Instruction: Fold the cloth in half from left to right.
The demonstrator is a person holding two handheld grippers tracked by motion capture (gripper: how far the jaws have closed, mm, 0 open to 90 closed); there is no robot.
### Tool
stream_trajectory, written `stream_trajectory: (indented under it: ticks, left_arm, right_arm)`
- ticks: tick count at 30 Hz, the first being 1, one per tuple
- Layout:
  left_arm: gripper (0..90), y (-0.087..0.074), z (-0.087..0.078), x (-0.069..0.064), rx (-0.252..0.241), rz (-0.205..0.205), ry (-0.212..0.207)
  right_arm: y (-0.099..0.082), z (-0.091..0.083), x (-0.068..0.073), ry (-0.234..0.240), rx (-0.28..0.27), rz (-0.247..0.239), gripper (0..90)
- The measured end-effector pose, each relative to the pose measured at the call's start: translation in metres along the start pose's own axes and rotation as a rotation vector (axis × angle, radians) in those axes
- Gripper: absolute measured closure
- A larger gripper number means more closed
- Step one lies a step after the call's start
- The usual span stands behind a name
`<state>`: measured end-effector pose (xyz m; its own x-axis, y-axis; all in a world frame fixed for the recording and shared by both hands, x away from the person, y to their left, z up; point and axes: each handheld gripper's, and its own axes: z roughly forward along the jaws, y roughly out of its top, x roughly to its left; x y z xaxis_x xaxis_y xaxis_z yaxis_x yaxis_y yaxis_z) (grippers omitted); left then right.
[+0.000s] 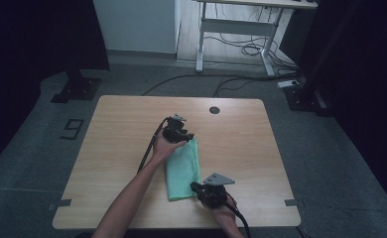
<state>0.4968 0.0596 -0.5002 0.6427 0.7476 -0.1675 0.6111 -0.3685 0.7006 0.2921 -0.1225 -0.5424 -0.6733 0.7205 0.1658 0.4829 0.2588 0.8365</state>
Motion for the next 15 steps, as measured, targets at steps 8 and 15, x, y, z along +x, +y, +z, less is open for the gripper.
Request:
stream_trajectory:
  ticks: [8, 15]
  left_arm:
    - [59.2, -0.006, 0.015, 0.007, 0.045, -0.017, 0.035]
    - [58.4, -0.007, 0.023, 0.003, 0.062, -0.001, 0.025]
  right_arm:
    - [-0.003, -0.001, -0.002, -0.007, 0.011, -0.001, 85.0]
    - [-0.004, -0.001, -0.005, -0.004, 0.013, 0.0, 85.0]
